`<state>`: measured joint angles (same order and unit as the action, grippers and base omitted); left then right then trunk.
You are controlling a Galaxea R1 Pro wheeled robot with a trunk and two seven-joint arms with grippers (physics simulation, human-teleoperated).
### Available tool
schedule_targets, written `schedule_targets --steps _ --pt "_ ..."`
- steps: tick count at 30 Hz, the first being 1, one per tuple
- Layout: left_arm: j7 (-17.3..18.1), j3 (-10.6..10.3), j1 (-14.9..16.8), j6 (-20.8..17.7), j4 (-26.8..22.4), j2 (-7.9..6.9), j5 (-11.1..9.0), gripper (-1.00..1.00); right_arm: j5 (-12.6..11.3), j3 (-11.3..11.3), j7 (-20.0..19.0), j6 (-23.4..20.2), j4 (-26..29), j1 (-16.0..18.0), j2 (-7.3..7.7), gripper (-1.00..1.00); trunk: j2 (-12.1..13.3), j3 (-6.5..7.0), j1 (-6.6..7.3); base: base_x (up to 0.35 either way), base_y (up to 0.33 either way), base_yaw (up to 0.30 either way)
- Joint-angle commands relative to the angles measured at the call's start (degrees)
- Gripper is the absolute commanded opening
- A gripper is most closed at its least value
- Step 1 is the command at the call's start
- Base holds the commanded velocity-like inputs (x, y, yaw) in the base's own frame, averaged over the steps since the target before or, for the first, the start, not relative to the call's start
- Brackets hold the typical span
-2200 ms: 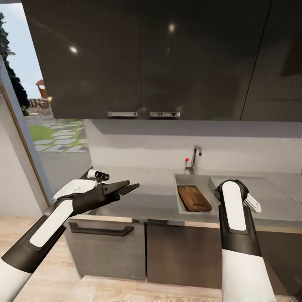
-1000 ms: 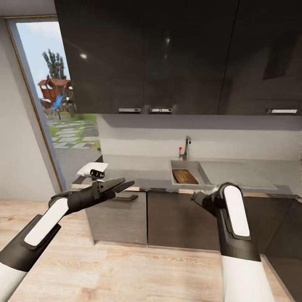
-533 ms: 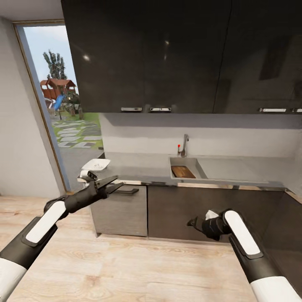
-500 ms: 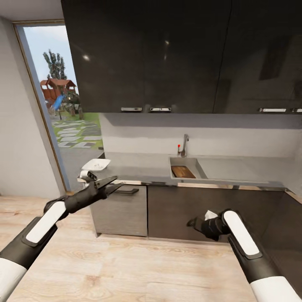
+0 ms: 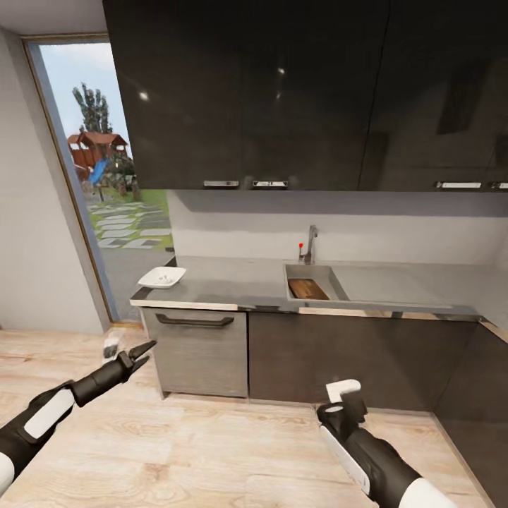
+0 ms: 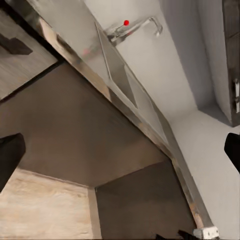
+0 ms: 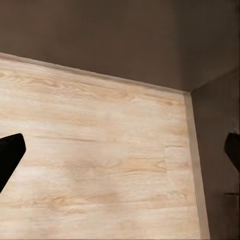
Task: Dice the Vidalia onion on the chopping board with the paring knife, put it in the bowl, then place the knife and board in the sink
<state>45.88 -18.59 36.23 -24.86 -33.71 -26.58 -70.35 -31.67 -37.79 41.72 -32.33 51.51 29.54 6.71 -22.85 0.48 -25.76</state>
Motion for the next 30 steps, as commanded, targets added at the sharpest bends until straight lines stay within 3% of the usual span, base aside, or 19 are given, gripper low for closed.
schedule_targets --steps 1,4,8,11,16,18,19,21,23,24,25,28,30 --pt "0.1 -0.3 0.1 0.3 1.5 -0.04 -0.6 1.00 0.5 -0.6 -0.5 1.6 -1.8 0.1 -0.02 1.00 -0.1 -0.01 -0.02 0.000 0.000 0.000" --pt "0.1 -0.5 0.1 4.7 7.8 -0.05 0.8 1.00 2.5 -1.2 -6.4 12.9 -10.3 0.1 -0.22 1.00 -0.1 -0.01 -0.02 0.000 0.000 0.000" --pt "0.0 -0.6 0.1 9.6 12.7 0.24 3.1 1.00 2.9 -1.3 -14.2 23.9 -19.4 0.1 -0.32 1.00 -0.1 -0.01 -0.02 0.000 0.000 0.000" --pt "-0.1 -0.6 0.1 16.3 20.3 1.41 5.1 1.00 2.6 -1.3 -22.2 33.0 -29.1 0.1 -0.93 1.00 -0.1 -0.01 -0.02 0.000 0.000 0.000" --pt "-0.4 -0.6 0.1 23.6 29.2 3.74 7.3 1.00 2.1 -1.0 -27.2 45.0 -39.6 0.1 -2.27 1.00 -0.1 -0.01 -0.02 0.000 0.000 0.000" --pt "-1.1 -0.6 0.1 24.6 31.9 4.54 10.6 1.00 0.2 -0.6 -28.6 47.2 -41.8 0.1 -2.58 1.00 -0.1 -0.01 -0.02 0.000 0.000 0.000" --pt "-4.5 -0.6 -0.7 24.8 32.8 5.36 13.9 1.00 -2.6 -0.4 -32.2 47.9 -46.2 0.1 -2.71 1.00 -0.1 -0.01 -0.02 0.000 0.000 0.000" --pt "-8.8 -0.6 -1.9 24.8 33.1 6.46 15.6 1.00 -4.3 -0.3 -35.1 48.0 -49.9 0.0 -3.04 1.00 -0.1 -0.01 -0.02 0.000 0.000 0.000" --pt "-14.8 -0.6 -3.7 25.0 33.3 8.39 16.7 1.00 -5.4 -0.3 -37.1 47.9 -52.0 -1.6 -3.33 1.00 -0.1 -0.01 -0.02 0.000 0.000 0.000" --pt "-16.1 -0.6 -4.2 25.1 33.3 8.88 16.9 1.00 -5.5 -0.3 -37.4 47.9 -52.3 -2.3 -3.34 1.00 -0.1 -0.01 -0.02 0.000 0.000 0.000" --pt "-19.3 -0.6 -6.6 25.5 33.4 10.45 17.3 1.00 -6.0 -0.2 -38.0 47.9 -53.0 -4.8 -3.30 1.00 -0.1 -0.01 -0.02 0.000 0.000 0.000" --pt "-21.3 -0.6 -10.2 26.5 33.4 11.64 17.5 1.00 -8.7 0.0 -38.3 47.8 -53.3 -7.3 -3.25 1.00 -0.1 -0.01 -0.02 0.000 0.000 0.000" --pt "-21.9 -0.6 -12.7 26.9 33.4 11.85 17.6 1.00 -12.2 0.1 -38.4 47.8 -53.4 -8.3 -3.04 1.00 -0.1 -0.01 -0.02 0.000 0.000 0.000"
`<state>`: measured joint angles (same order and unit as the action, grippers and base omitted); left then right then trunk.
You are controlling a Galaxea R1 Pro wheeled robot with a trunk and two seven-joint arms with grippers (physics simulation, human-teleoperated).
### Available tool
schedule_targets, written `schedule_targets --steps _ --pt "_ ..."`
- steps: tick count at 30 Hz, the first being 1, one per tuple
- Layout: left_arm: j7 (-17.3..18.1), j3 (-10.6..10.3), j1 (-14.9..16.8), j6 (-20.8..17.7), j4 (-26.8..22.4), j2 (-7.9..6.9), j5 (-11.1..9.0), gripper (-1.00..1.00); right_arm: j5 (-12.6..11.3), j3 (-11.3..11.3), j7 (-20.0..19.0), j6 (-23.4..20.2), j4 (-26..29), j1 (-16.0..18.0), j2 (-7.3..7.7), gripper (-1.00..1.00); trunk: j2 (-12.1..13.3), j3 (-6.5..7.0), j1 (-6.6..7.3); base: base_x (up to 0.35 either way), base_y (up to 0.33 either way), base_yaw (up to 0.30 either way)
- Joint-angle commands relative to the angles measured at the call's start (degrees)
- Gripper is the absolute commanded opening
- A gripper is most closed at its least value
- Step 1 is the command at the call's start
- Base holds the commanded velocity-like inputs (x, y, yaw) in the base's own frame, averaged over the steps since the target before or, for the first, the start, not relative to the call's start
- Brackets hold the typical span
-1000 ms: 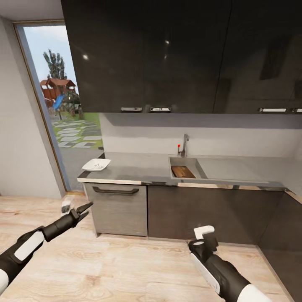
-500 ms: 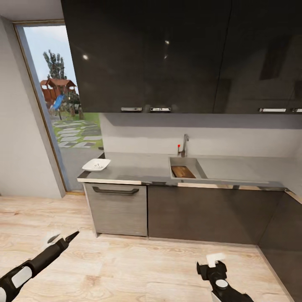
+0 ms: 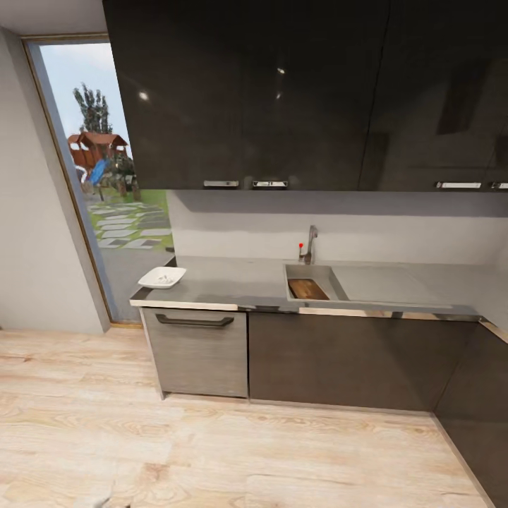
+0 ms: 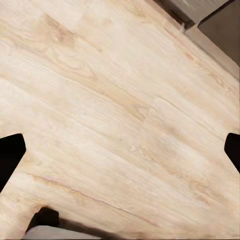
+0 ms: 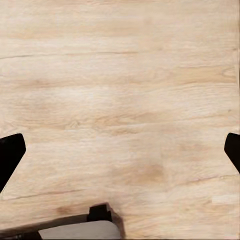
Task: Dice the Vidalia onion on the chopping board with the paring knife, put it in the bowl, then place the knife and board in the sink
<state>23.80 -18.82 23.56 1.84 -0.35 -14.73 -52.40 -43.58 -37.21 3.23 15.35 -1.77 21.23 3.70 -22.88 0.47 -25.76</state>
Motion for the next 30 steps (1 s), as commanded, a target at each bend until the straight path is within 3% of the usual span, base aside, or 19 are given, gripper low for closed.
schedule_targets --steps 1,3,4,9,13,17,26,30 --pt "0.0 -0.4 -0.7 0.3 0.0 0.00 -0.4 1.00 -1.0 -0.5 0.1 0.2 -0.1 -0.2 0.03 1.00 0.0 -0.01 -0.03 0.000 0.000 0.000" --pt "-1.5 -0.4 -4.0 1.7 0.0 -0.27 -0.3 1.00 -3.1 -0.5 0.0 0.6 -0.1 -2.1 0.23 1.00 0.0 -0.01 -0.03 0.000 0.000 0.000" --pt "-9.1 -0.5 -8.7 8.2 0.1 -0.10 -0.3 1.00 -3.9 -0.6 -0.1 0.9 -0.1 -3.6 0.06 1.00 0.0 -0.01 -0.03 0.000 0.000 0.000" --pt "-16.5 -0.4 -11.8 12.0 0.1 1.38 -0.4 1.00 -4.0 -0.7 -0.1 0.6 -0.1 -4.0 -0.55 1.00 0.0 -0.01 -0.03 0.000 0.000 0.000" --pt "-18.7 -0.4 -14.2 12.5 0.1 3.42 -0.4 1.00 -4.1 -0.7 -0.1 0.2 -0.1 -4.0 -0.59 1.00 0.0 -0.01 -0.03 0.000 0.000 0.000" --pt "-19.7 -0.5 -14.8 12.8 -0.1 3.75 -0.4 1.00 -4.4 -0.7 -0.1 0.0 -0.1 -4.0 -0.09 1.00 0.0 -0.01 -0.03 0.000 0.000 0.000" --pt "-19.8 -0.2 -14.9 12.9 -0.2 4.03 -0.2 1.00 -4.3 -0.8 -0.1 -0.1 -0.1 -4.0 -1.44 1.00 0.0 -0.01 -0.03 0.000 0.000 0.000" --pt "-19.8 -0.1 -14.9 12.8 -0.3 5.97 -0.4 1.00 -4.3 -0.8 -0.1 -0.1 -0.1 -4.0 -1.58 1.00 0.0 -0.01 -0.03 0.000 0.000 0.000"
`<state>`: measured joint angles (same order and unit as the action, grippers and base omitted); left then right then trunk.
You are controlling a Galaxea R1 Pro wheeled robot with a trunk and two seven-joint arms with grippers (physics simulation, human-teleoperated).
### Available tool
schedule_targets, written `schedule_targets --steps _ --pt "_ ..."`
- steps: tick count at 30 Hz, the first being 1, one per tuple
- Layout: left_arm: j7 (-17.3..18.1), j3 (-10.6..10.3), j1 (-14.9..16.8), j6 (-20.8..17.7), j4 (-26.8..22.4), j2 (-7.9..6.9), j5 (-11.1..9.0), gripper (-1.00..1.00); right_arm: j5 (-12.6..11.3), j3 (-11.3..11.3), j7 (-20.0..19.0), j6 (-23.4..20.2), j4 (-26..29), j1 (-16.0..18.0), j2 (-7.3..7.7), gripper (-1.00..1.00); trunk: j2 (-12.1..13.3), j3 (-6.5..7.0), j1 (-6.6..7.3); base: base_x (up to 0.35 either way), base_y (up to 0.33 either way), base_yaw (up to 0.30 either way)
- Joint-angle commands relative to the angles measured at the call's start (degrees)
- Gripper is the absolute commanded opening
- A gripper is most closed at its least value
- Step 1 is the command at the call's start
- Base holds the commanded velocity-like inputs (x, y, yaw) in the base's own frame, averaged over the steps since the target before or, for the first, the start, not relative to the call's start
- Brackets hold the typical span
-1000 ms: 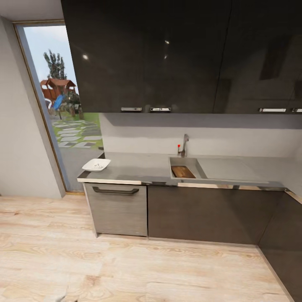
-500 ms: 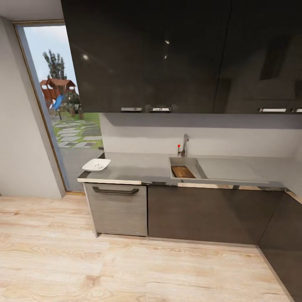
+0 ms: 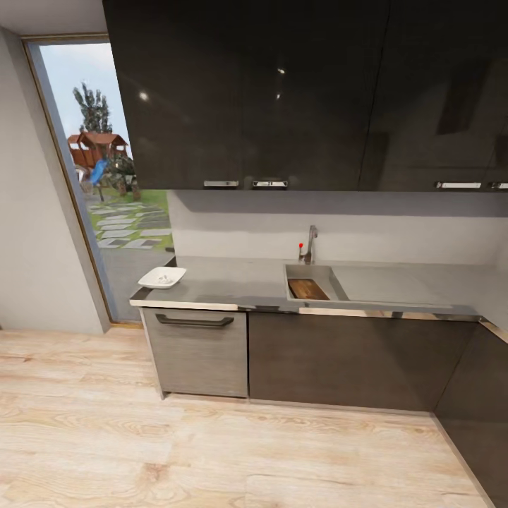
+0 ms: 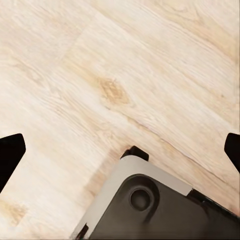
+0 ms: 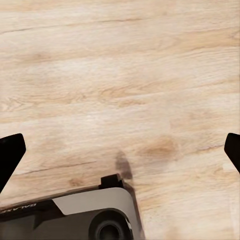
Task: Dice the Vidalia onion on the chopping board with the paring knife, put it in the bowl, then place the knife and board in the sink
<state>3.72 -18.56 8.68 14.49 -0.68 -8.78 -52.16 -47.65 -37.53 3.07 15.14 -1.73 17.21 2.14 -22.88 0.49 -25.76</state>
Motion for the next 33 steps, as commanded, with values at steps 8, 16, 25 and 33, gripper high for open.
schedule_targets --steps 8,16,25,33 --pt "0.4 -0.4 0.0 0.1 -0.1 3.62 -0.7 1.00 -0.2 -0.4 0.1 0.2 -0.1 0.0 -0.06 1.00 0.0 -0.02 -0.02 0.000 0.000 0.000" --pt "0.4 -0.3 0.0 0.1 -0.1 3.86 -0.7 1.00 -0.2 -0.4 0.1 0.2 -0.1 0.0 -0.09 1.00 0.0 -0.02 -0.02 0.000 0.000 0.000" --pt "0.4 -0.4 0.0 0.1 -0.1 3.89 -0.6 1.00 -0.2 -0.4 0.1 0.2 -0.1 0.0 -0.08 1.00 0.0 -0.02 -0.02 0.000 0.000 0.000" --pt "0.4 -0.4 0.0 0.1 -0.1 3.94 -0.6 1.00 -0.2 -0.4 0.1 0.2 -0.1 0.0 -0.07 1.00 0.0 -0.02 -0.02 0.000 0.000 0.000"
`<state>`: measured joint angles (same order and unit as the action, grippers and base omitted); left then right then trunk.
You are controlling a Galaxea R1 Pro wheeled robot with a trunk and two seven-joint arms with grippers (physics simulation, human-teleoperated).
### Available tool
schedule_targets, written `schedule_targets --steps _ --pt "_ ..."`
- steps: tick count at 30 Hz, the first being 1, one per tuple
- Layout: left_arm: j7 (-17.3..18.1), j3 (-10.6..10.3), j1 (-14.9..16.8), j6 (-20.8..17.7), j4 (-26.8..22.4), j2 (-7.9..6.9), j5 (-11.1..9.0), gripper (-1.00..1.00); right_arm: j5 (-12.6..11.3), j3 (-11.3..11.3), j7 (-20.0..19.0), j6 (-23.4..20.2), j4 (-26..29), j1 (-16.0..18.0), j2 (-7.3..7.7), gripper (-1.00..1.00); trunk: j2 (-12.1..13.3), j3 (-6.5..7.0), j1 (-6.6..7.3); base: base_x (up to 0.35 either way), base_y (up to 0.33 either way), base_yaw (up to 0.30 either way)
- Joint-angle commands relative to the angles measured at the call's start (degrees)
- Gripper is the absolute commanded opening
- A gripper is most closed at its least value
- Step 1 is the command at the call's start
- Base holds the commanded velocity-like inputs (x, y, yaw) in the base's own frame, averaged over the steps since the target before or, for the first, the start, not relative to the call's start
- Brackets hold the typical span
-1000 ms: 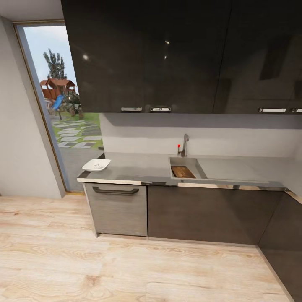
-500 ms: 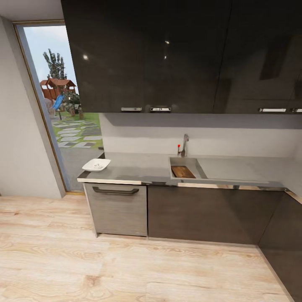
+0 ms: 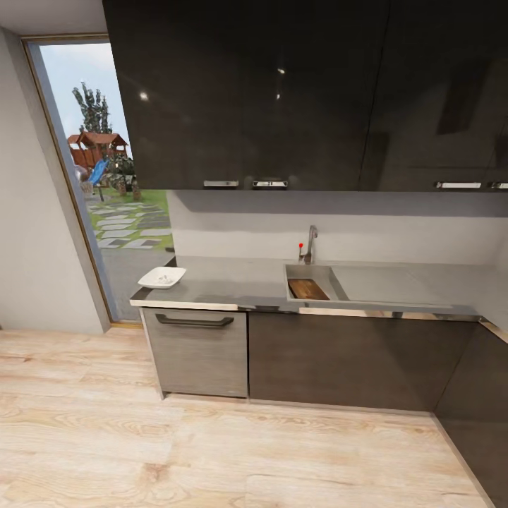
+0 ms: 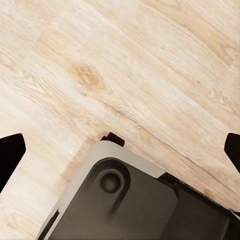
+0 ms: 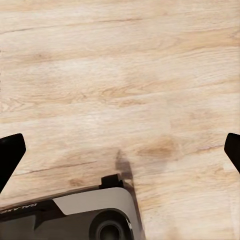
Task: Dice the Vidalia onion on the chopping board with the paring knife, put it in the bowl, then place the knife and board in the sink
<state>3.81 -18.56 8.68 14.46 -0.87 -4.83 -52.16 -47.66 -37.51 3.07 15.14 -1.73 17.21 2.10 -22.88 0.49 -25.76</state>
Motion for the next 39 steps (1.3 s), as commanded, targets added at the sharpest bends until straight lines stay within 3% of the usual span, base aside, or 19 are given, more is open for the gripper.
schedule_targets --steps 1,39 --pt "0.3 -0.4 0.0 0.1 0.1 0.00 -0.6 1.00 -0.2 -0.5 0.1 0.2 -0.1 0.0 -0.01 1.00 0.0 -0.02 -0.02 0.000 0.000 0.000" --pt "0.3 -0.4 0.0 0.1 0.1 -0.01 -0.6 1.00 -0.2 -0.5 0.1 0.2 -0.1 0.0 -0.02 1.00 0.0 -0.02 -0.02 0.000 0.000 0.000"
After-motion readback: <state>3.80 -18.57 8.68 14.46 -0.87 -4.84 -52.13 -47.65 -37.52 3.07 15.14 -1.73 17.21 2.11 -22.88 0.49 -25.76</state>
